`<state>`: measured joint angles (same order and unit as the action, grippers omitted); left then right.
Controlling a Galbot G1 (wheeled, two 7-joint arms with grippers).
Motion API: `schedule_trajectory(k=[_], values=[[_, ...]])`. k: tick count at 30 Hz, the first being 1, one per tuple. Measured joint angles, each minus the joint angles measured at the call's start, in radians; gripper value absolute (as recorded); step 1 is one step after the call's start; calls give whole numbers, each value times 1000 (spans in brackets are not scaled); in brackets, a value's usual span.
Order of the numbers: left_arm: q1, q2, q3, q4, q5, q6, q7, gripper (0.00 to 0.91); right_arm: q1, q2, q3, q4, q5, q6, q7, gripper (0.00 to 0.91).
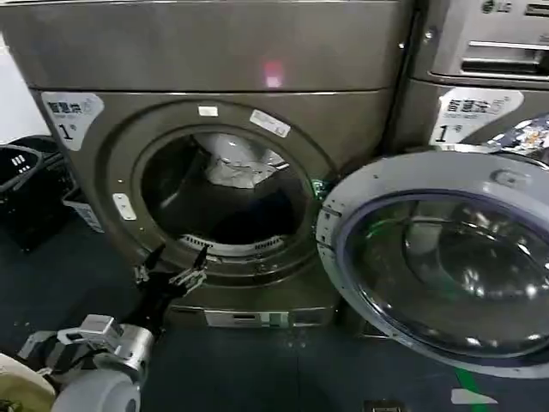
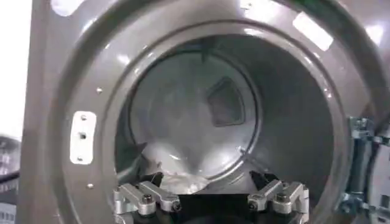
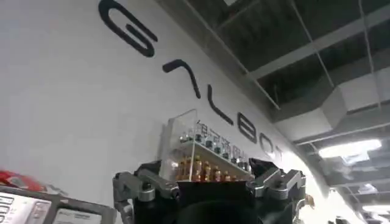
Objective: Grasp the clothes from the dryer.
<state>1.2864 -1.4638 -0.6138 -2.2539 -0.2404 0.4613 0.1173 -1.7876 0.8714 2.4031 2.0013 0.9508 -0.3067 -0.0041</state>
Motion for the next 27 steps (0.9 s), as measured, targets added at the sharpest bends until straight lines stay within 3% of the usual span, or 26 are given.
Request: schedule_trajectory(k=[8,27], values=[[-195,38,39,199,-10,-31,-14,907,-36,0,52,3,-3,-6,-5,907],[-722,8,132,908,-3,-193,0,907,-42,-5,69,7,-3,-2,-40,907]])
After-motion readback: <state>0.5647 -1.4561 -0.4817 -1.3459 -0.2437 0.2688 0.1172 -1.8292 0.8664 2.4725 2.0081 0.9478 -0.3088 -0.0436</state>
